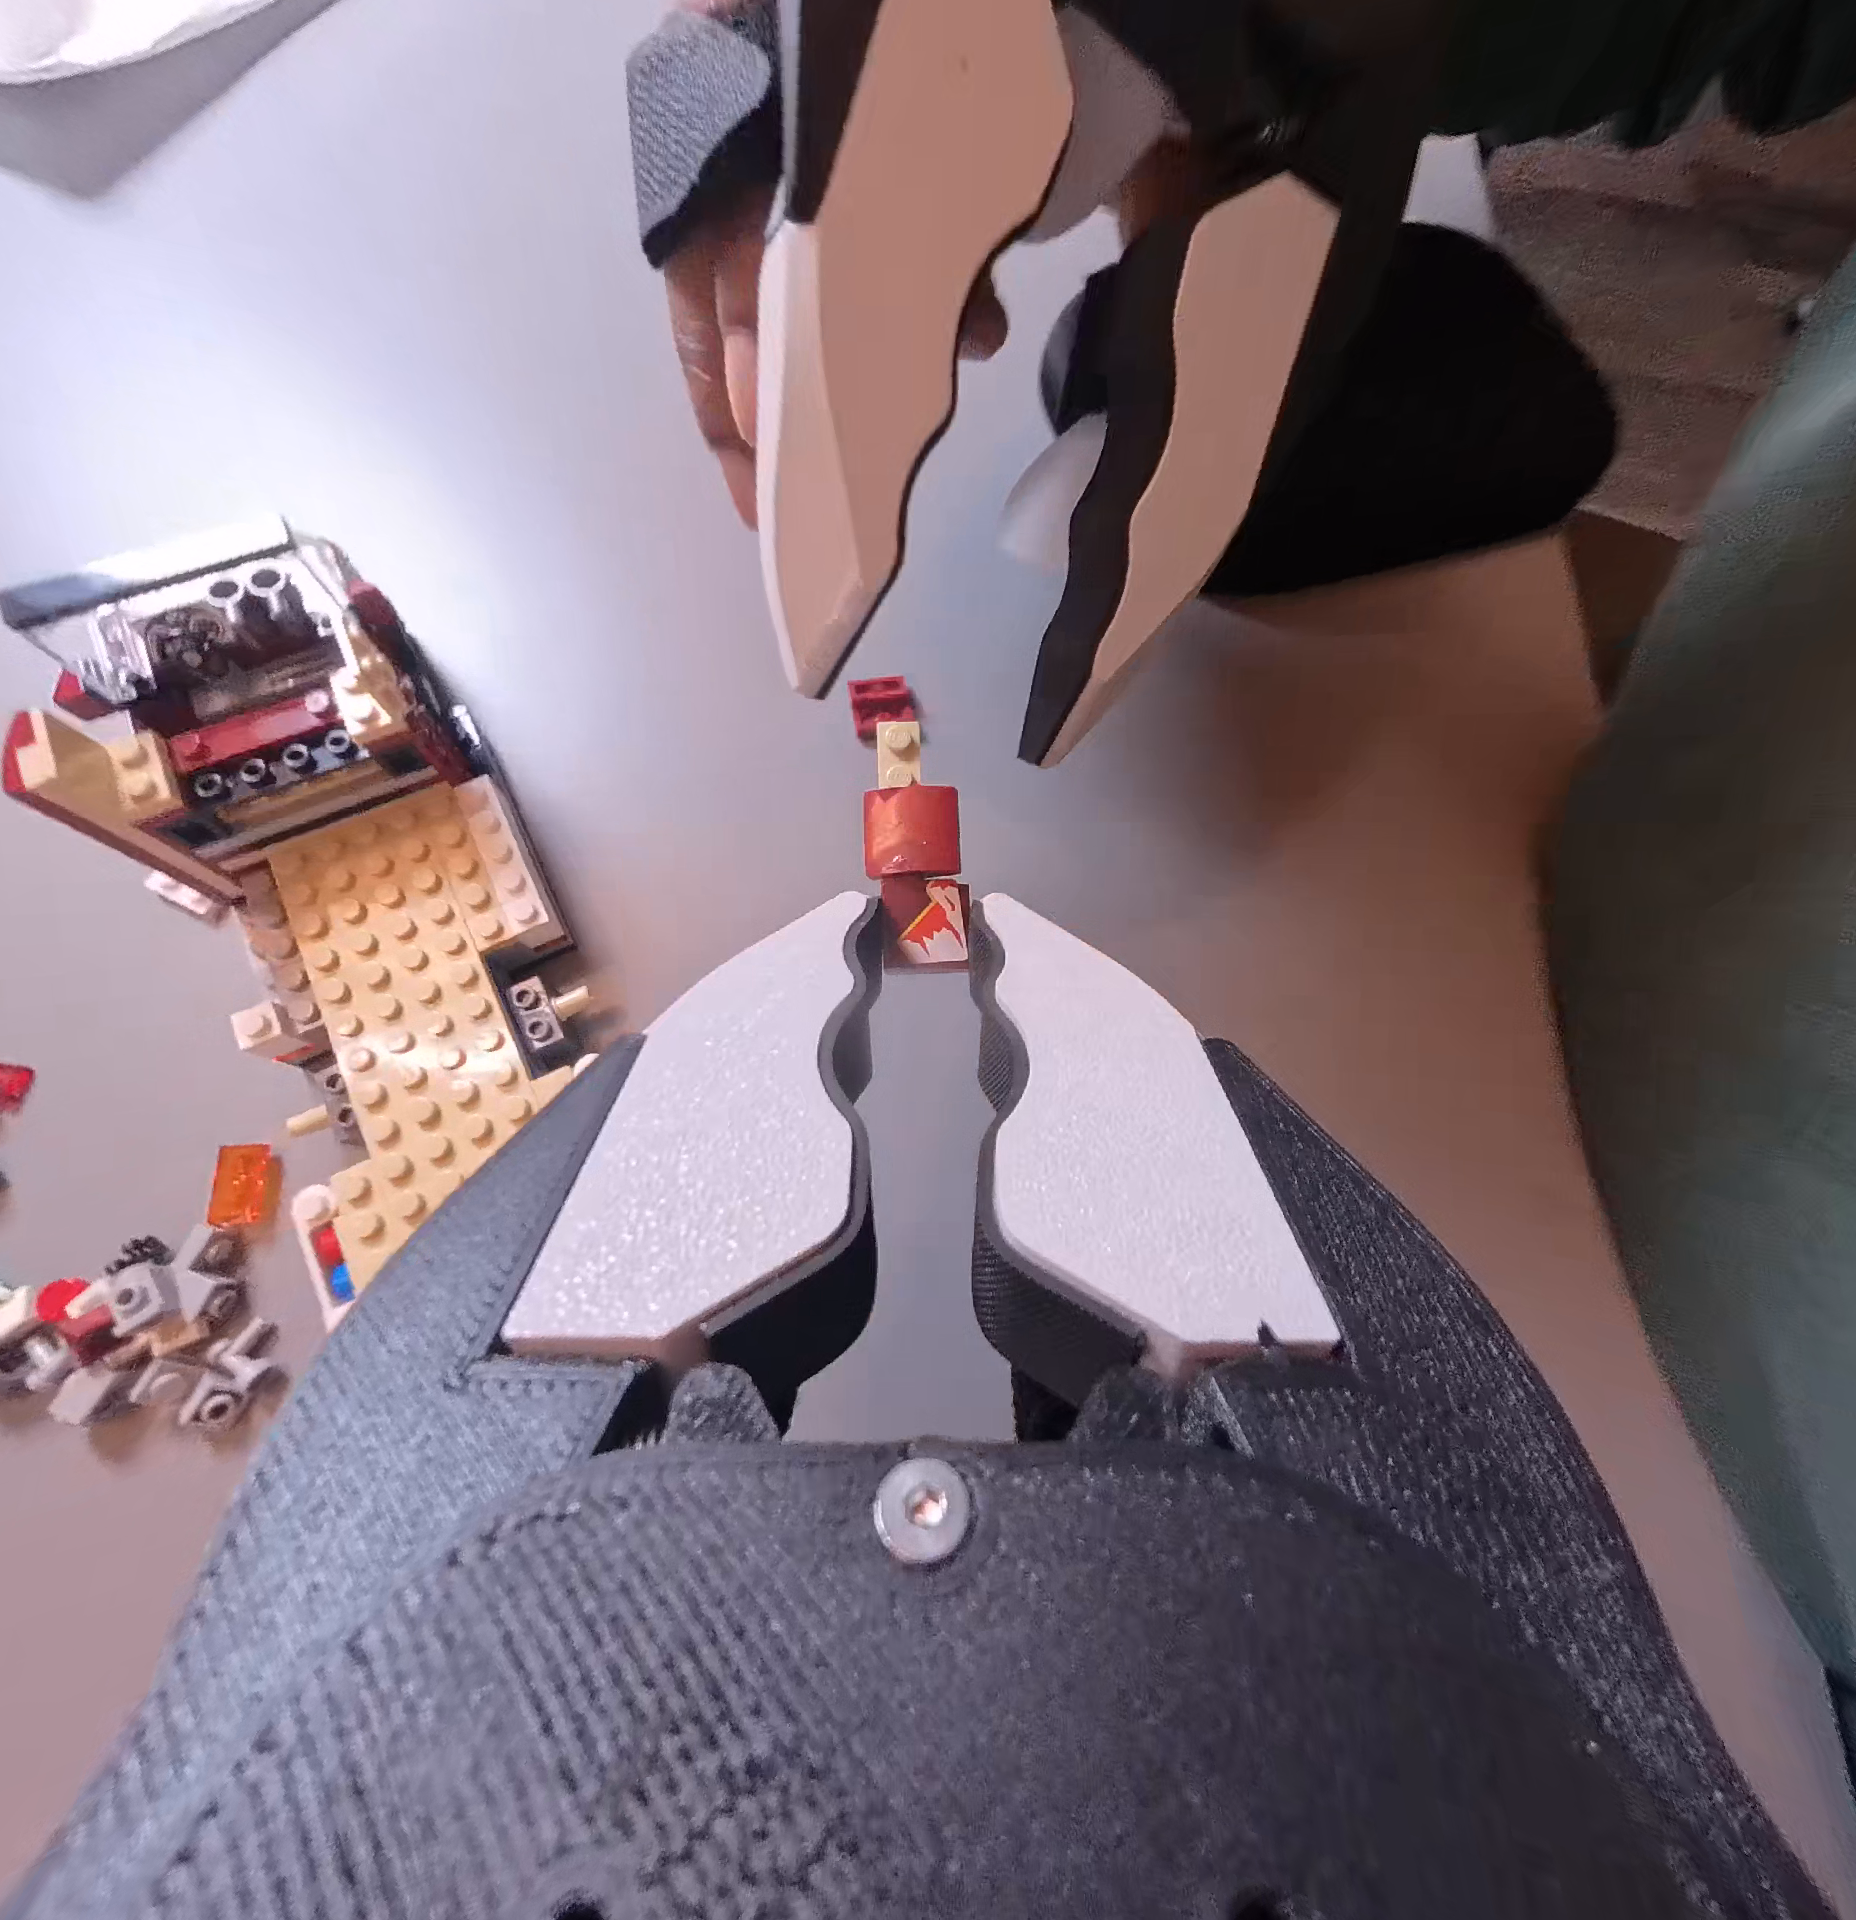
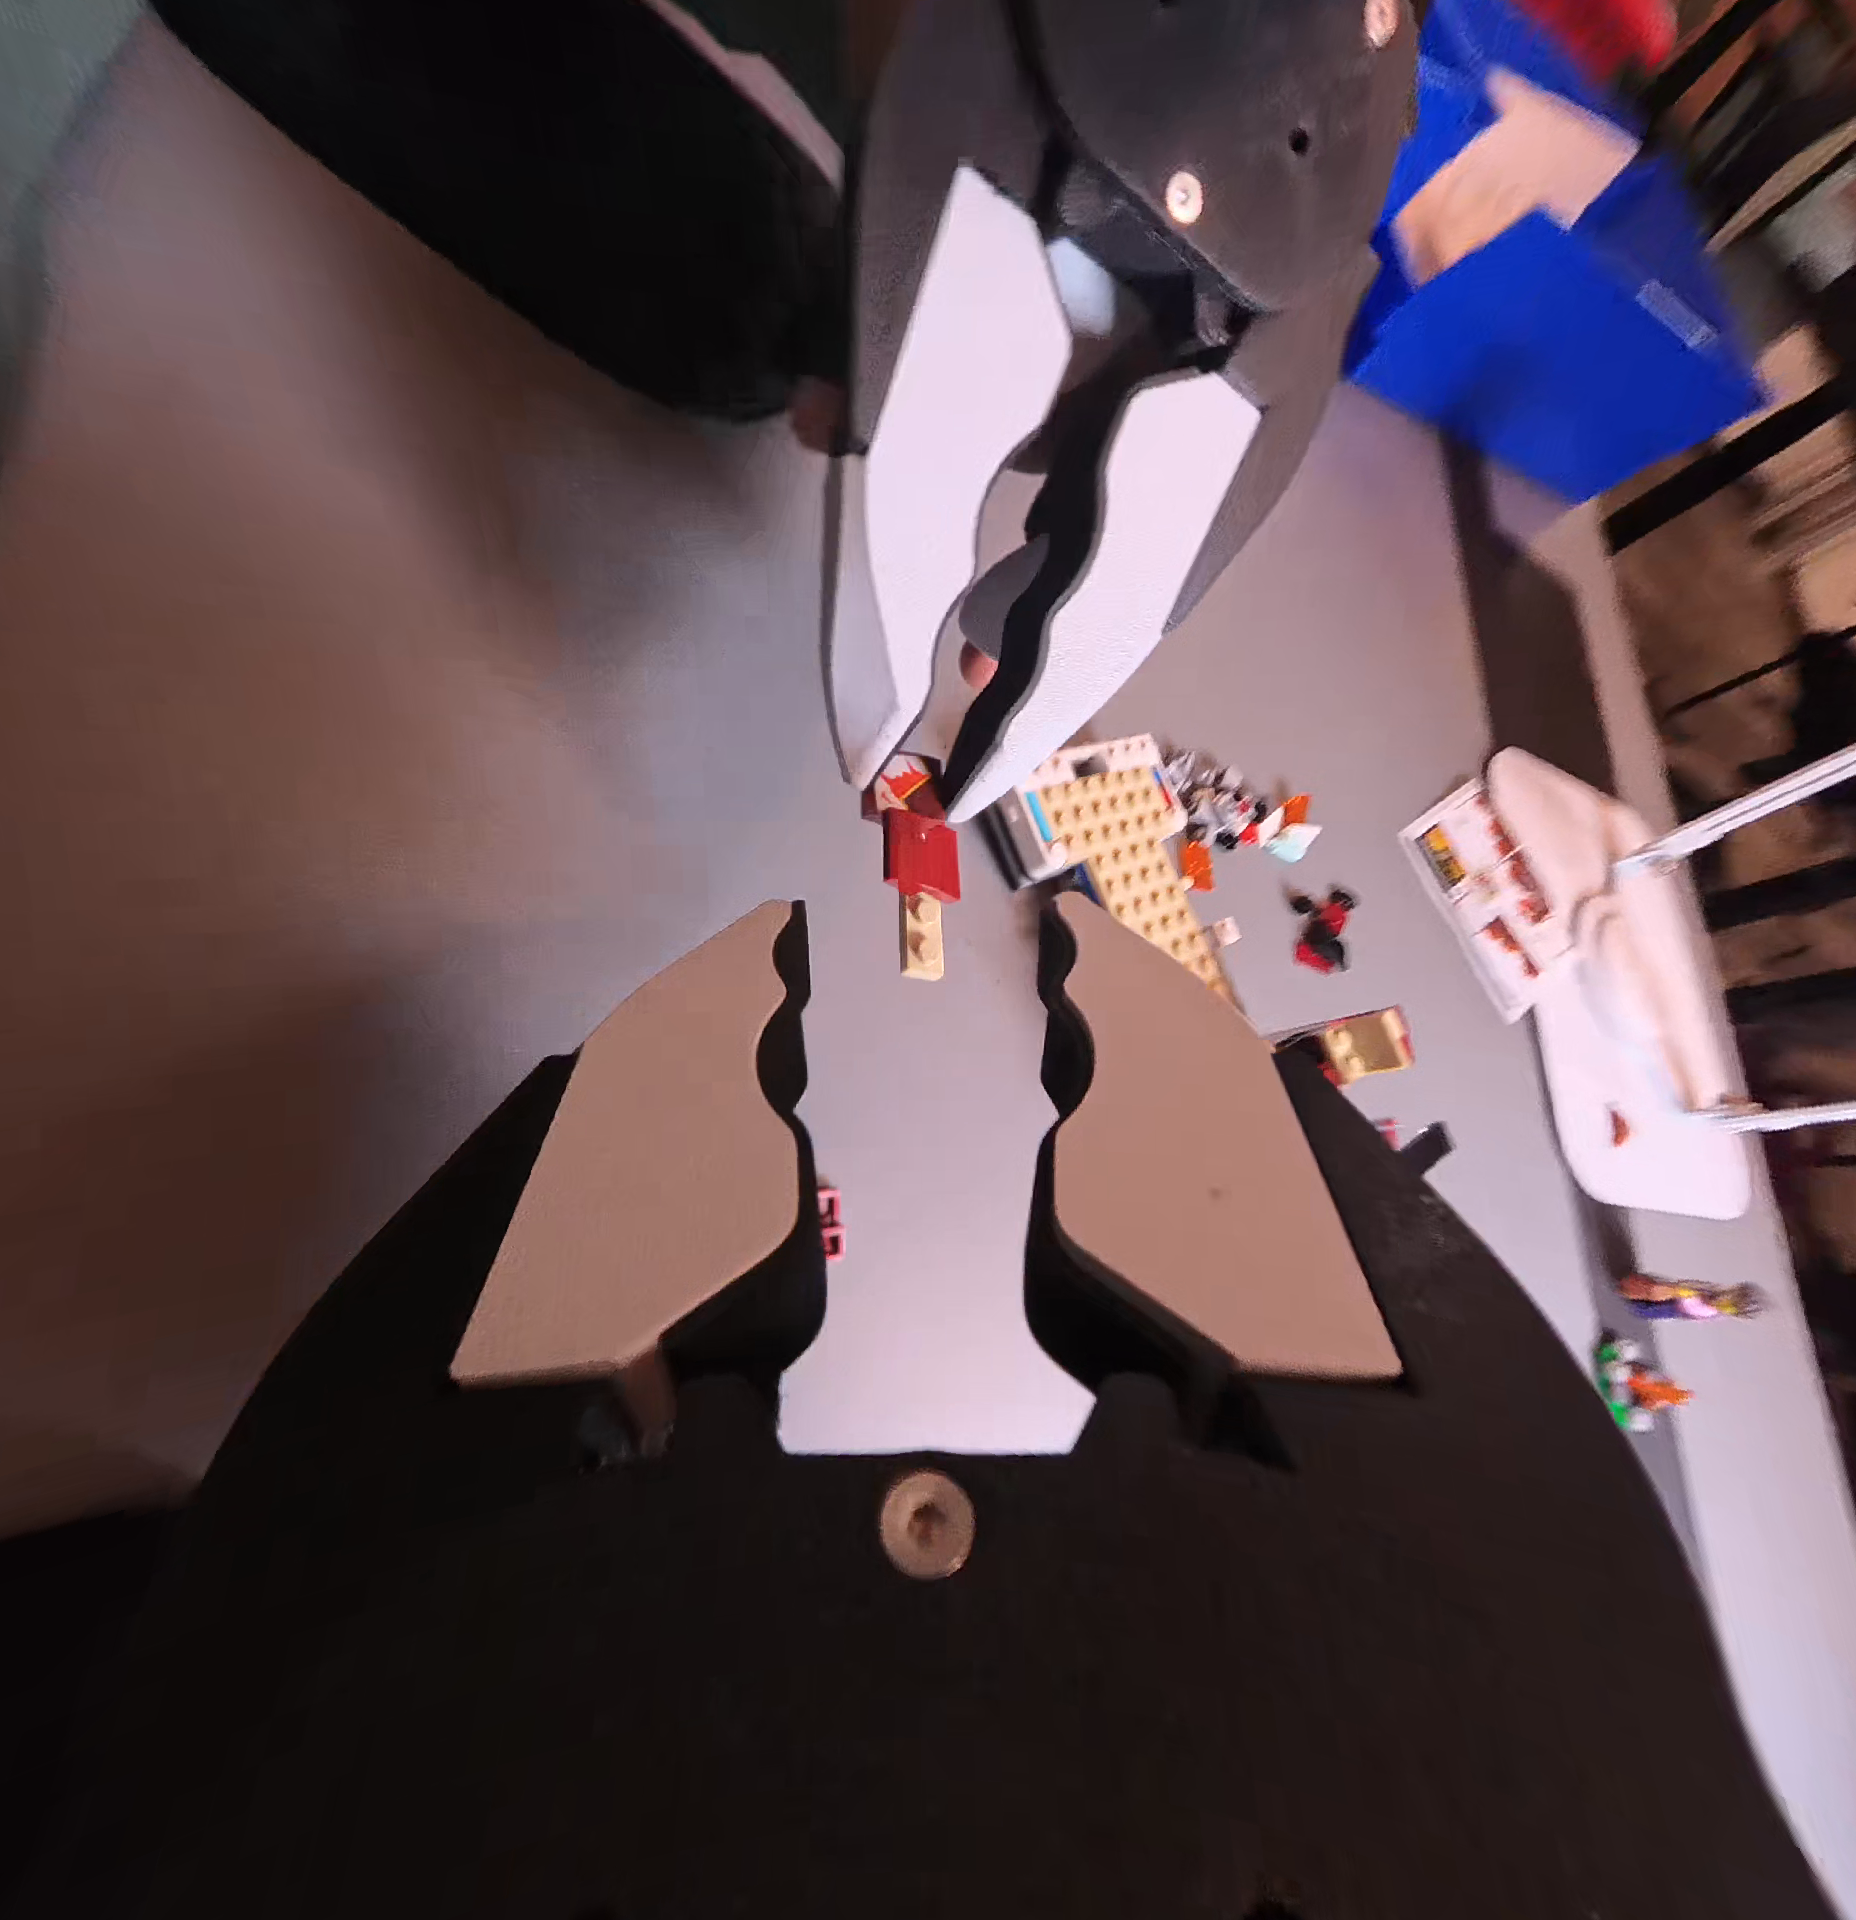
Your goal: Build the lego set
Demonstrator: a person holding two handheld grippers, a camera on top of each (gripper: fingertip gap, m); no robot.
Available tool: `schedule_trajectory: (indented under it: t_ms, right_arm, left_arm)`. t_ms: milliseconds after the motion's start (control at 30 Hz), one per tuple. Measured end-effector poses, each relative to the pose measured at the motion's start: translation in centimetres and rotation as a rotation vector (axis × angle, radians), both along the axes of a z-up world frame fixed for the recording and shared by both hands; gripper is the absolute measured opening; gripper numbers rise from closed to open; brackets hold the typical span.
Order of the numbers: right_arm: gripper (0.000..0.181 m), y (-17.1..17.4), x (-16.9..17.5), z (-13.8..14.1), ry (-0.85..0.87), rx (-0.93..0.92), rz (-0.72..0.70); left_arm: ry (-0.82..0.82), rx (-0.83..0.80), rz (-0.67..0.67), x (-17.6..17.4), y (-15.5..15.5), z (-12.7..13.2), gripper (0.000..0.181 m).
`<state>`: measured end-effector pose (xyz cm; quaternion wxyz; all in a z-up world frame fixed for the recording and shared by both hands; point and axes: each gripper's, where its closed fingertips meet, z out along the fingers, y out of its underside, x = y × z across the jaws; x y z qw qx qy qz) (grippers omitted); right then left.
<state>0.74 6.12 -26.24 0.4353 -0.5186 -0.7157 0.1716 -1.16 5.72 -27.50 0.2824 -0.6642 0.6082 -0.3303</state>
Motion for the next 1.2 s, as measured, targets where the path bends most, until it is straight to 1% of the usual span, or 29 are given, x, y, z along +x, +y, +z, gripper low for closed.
schedule_trajectory:
  t_ms: [100,233,367,500,600,700,800,900,967,1067,1200]
  right_arm:
    - [0.035,-0.4,-0.4,1.5,0.080,0.103,0.016]
    - [0.028,-0.8,-1.3,3.6,0.135,0.226,0.048]
    - [0.023,-0.9,-1.6,5.0,0.147,0.314,0.073]
    - [0.018,-1.1,-1.8,6.2,0.175,0.383,0.078]
    - [0.015,-1.3,-1.8,6.6,0.177,0.421,0.078]
    - [0.010,-1.5,-1.7,7.2,0.192,0.460,0.071]
    - [0.010,-1.7,-1.6,7.7,0.194,0.505,0.067]
    - [0.009,-2.1,-1.6,8.1,0.192,0.543,0.070]
    - [0.008,-2.4,-1.6,8.4,0.194,0.554,0.072]
    - [0.008,-2.6,-1.5,9.0,0.206,0.520,0.060]
    - [0.008,-2.7,-1.5,9.7,0.246,0.394,0.030]
  left_arm:
    - [-0.026,-0.060,-0.075,-0.3,-0.5,2.3,0.016]
    - [-0.026,-0.062,-0.146,-0.5,-0.7,4.8,0.016]
    - [-0.017,-0.049,-0.187,-0.5,-1.0,6.6,0.016]
    - [-0.009,-0.036,-0.213,-0.2,-1.4,7.5,0.016]
    - [0.000,-0.011,-0.219,-0.1,-1.4,7.9,0.016]
    - [-0.009,-0.023,-0.228,0.2,-1.8,8.4,0.016]
    - [-0.033,-0.066,-0.235,0.3,-2.1,8.9,0.016]
    - [-0.064,-0.150,-0.248,0.4,-2.5,9.4,0.016]
    - [-0.089,-0.222,-0.256,0.4,-2.9,9.8,0.016]
    - [-0.132,-0.321,-0.255,0.5,-3.1,10.5,0.016]
    - [-0.193,-0.376,-0.237,0.6,-3.1,11.4,0.017]
